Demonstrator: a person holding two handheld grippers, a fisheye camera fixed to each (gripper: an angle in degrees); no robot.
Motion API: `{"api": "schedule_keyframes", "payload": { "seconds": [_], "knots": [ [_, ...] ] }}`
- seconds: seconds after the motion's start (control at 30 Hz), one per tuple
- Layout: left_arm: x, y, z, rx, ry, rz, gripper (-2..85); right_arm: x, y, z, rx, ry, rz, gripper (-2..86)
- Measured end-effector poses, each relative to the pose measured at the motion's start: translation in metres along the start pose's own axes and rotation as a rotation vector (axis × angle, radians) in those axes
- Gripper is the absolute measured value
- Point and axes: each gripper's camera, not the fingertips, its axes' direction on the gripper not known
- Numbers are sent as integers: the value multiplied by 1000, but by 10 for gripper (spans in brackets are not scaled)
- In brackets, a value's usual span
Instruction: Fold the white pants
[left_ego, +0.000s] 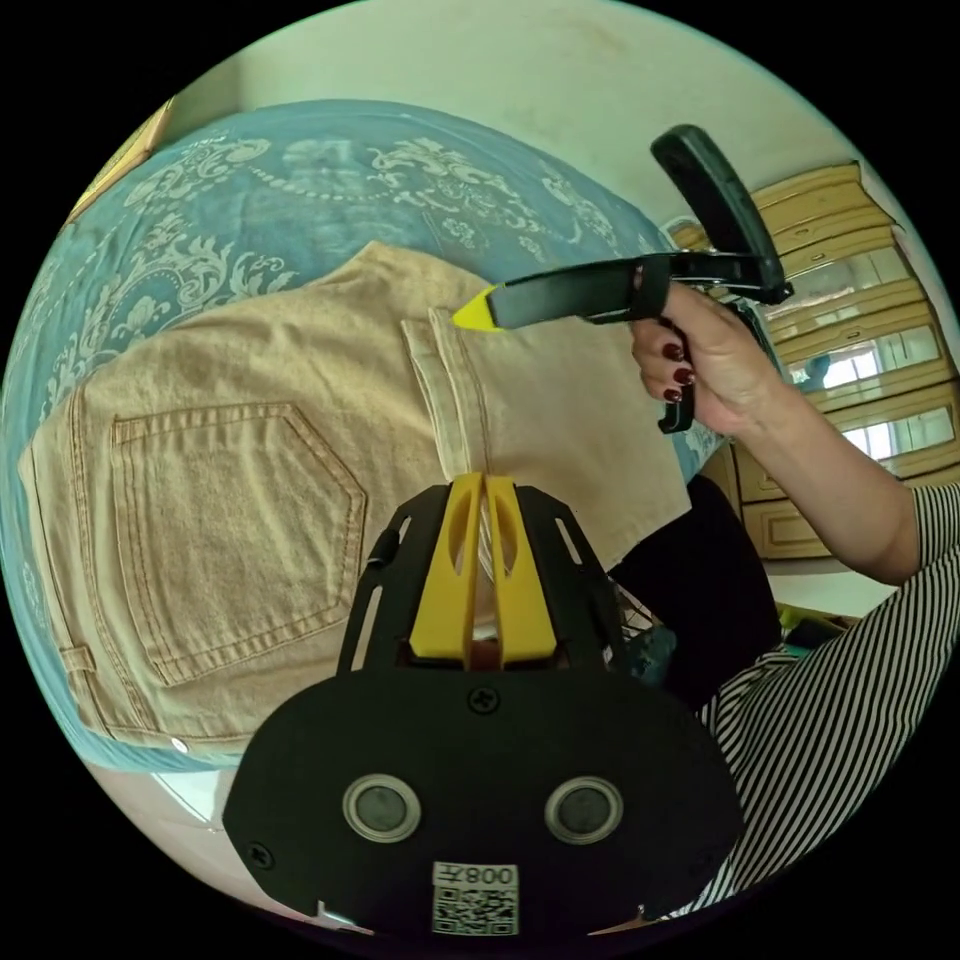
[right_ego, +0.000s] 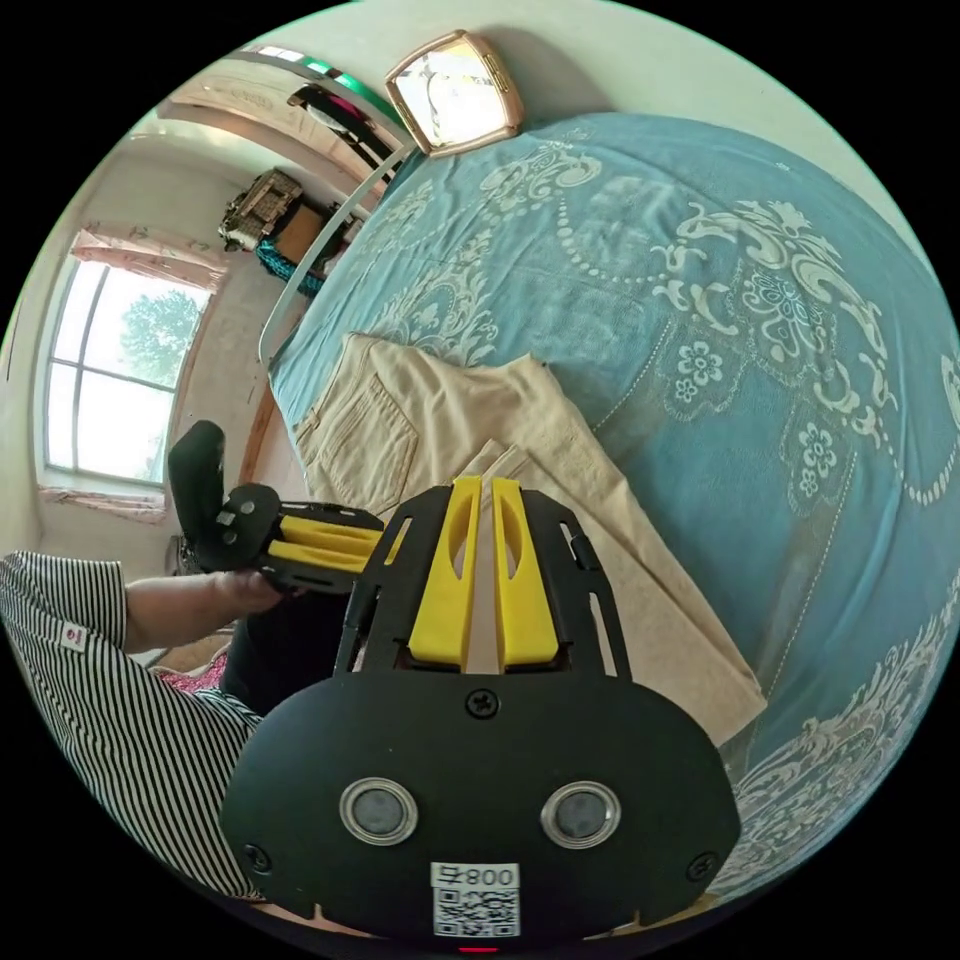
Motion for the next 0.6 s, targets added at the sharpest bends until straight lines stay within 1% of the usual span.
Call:
{"api": "schedule_keyframes", "payload": {
  "seconds": [0.1, 0.2, 0.33, 0.4, 0.43, 0.5, 0.6],
  "knots": [
    [13, 8, 1, 4, -6, 4, 5, 4, -12, 17, -66, 37, 15, 5],
    [22, 13, 4, -14, 15, 12, 3, 5, -14, 15, -44, 3, 30, 3],
    [46, 30, 0, 22, 28, 57, 2, -4, -18, 11, -58, 48, 7, 2],
    [57, 37, 9, -28, 13, 72, 2, -12, -21, 10, -76, 87, -23, 2],
    [61, 43, 24, -92, -1, 74, 2, -17, -23, 11, -87, 108, -45, 1],
    [65, 52, 31, -66, 1, 58, 2, -23, -26, 10, -102, 139, -70, 1],
    [75, 60, 36, -58, -7, 26, 2, -22, -27, 3, -118, 118, -74, 1]
  ]
}}
